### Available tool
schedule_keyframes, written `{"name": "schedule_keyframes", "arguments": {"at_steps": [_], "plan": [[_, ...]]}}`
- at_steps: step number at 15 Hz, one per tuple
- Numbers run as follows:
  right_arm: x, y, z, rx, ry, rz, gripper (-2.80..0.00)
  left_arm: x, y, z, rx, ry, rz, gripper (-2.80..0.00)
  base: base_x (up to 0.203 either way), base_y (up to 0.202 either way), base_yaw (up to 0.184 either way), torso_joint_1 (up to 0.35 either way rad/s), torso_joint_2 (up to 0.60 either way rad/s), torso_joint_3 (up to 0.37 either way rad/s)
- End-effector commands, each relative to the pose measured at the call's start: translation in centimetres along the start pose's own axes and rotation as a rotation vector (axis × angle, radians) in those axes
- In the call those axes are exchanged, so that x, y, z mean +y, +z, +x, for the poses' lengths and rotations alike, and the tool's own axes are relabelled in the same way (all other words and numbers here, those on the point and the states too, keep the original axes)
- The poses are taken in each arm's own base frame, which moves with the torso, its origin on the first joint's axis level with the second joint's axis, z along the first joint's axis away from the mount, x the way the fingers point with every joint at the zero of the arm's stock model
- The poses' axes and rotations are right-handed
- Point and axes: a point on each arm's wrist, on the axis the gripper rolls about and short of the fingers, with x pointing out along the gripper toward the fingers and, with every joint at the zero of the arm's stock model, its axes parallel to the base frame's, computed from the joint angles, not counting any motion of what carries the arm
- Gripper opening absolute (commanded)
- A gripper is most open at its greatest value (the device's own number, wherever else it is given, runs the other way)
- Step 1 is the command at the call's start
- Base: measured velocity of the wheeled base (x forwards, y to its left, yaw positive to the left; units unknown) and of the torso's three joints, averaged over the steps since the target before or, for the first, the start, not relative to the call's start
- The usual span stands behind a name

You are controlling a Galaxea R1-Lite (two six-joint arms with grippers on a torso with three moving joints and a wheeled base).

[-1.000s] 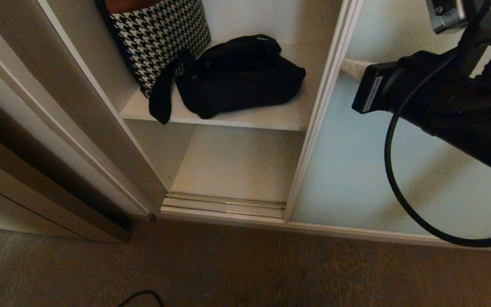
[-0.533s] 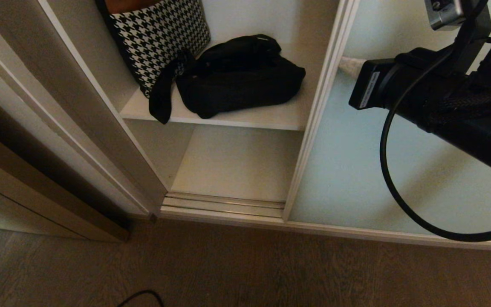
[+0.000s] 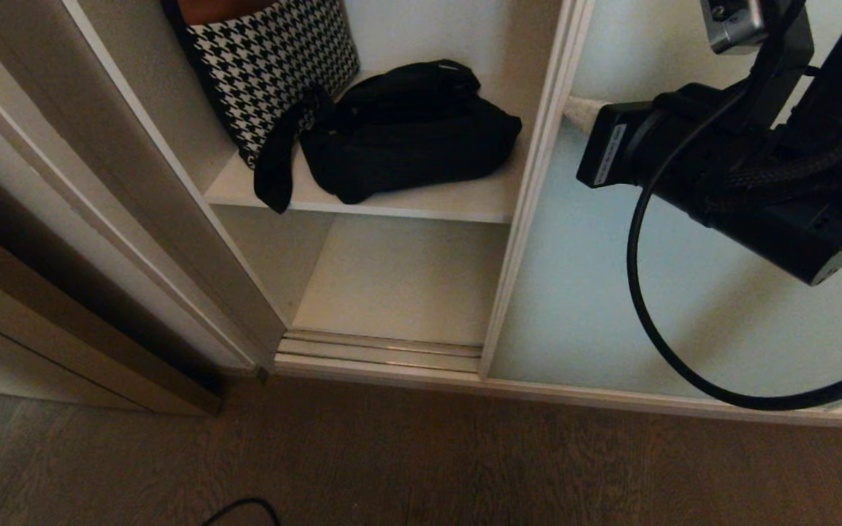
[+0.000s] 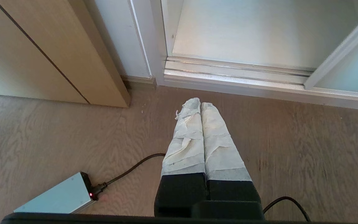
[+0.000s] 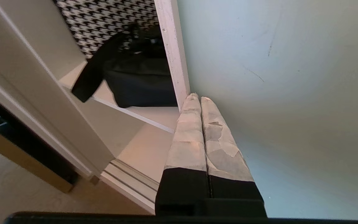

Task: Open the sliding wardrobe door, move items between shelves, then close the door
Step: Close the door

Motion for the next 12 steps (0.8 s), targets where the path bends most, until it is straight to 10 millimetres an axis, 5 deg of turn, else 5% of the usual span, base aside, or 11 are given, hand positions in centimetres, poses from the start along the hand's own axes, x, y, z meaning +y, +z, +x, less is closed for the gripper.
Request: {"name": "schedule_keyframes", "arguments": {"at_steps": [1,4,7,12], "plan": [[0.8,-1.0,1.2,0.02,0.016,0.0,-2.8,0.0,0.0,0.0,0.001,0.0,0.0,-2.8,0.0,0.0,0.0,0.0,0.0,0.0],[2.9,-0.8,0.9,0.014,0.081,0.016,-2.8,0.0,0.0,0.0,0.001,0.0,0.0,-2.8,0.0,0.0,0.0,0.0,0.0,0.0],[4.7,2.1,-2.1,-0.039,0.168,0.057,-2.8,0.0,0.0,0.0,0.001,0.0,0.0,-2.8,0.0,0.0,0.0,0.0,0.0,0.0],[2.6,7.6,-7.1,-0.164,0.149,0.115,-2.8,0.0,0.0,0.0,0.001,0.0,0.0,-2.8,0.0,0.0,0.0,0.0,0.0,0.0]]}}
